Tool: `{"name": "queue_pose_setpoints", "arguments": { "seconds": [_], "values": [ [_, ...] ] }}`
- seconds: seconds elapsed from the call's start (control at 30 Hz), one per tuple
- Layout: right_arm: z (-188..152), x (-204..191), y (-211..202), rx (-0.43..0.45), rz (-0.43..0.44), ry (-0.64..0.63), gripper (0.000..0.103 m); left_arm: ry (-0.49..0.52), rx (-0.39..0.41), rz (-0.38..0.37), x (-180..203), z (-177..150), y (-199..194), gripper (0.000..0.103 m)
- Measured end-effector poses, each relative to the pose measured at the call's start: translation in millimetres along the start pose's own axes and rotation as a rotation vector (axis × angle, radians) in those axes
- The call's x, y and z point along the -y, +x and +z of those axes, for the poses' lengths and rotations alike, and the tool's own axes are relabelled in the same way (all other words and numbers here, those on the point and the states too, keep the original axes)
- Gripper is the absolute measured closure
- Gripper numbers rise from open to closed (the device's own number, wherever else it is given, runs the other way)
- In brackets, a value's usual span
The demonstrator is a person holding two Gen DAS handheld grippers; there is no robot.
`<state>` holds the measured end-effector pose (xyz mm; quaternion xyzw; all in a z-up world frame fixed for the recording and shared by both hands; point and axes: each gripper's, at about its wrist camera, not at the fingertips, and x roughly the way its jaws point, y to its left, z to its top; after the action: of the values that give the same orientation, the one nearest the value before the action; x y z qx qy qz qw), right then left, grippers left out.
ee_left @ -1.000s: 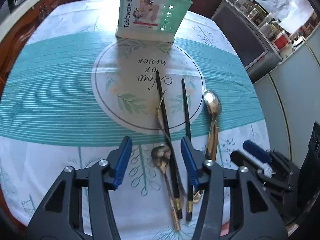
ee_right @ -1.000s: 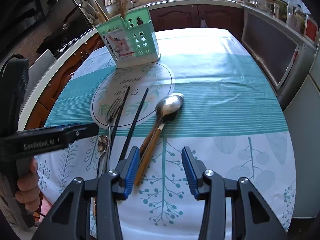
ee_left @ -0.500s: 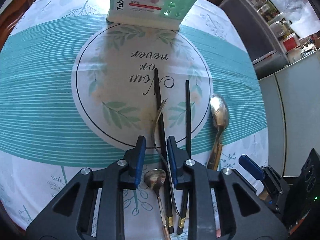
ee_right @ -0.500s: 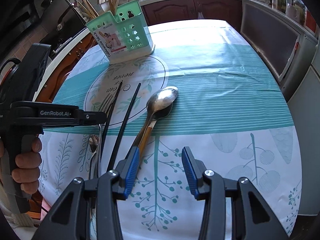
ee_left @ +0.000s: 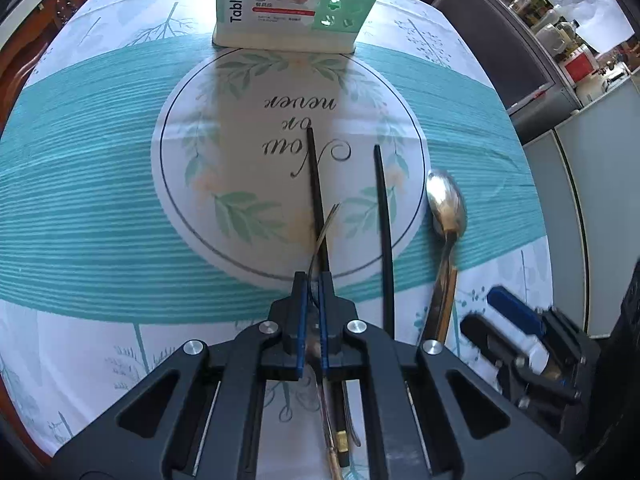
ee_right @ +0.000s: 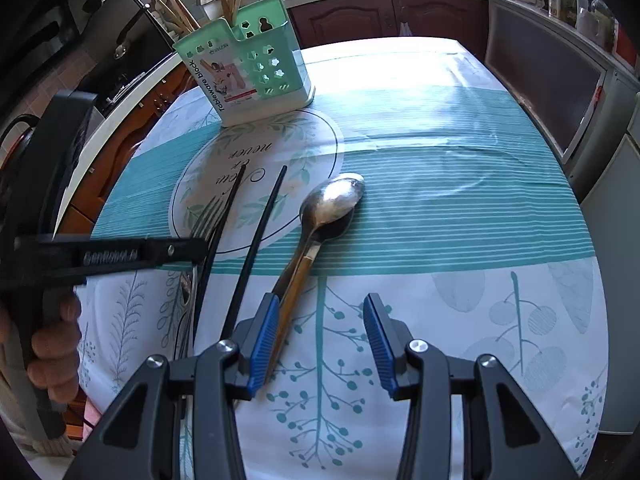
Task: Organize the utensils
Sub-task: 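Grasp a gold fork with the left tool while the right tool grasps a silver spoon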
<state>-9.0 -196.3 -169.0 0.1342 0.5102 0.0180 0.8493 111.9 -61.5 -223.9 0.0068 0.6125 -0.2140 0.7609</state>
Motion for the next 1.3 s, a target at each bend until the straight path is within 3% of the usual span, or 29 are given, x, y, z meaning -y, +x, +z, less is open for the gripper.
{"name": "queue_pose_setpoints", "arguments": {
  "seconds": [0.27,0.33,0.4,0.63,0.77,1.3],
  "values": [
    [29,10,15,-0.073,0.108,0.125,0.059,-0.006,0.021,-0.04,-9,-8,-10,0.1],
    [36,12,18,-0.08,0.114,0.143,0.062,-0.002,0.033,-0.05,-10,-10,-16,0.1],
    [43,10,22,-0.081,0.12,0.137,0.073,0.003,0.046,-0.057,-11,-11,-21,0.1],
    [48,-5,33,-0.091,0.068,0.082,0.076,-0.005,0.058,-0.075,-22,-15,-31,0.1],
    [50,-2,35,-0.1,0.091,0.098,0.076,-0.016,0.058,-0.086,-28,-18,-33,0.1],
    [44,69,62,-0.086,0.478,0.517,0.076,0.015,0.056,-0.076,-21,-18,-33,0.1]
  ]
}}
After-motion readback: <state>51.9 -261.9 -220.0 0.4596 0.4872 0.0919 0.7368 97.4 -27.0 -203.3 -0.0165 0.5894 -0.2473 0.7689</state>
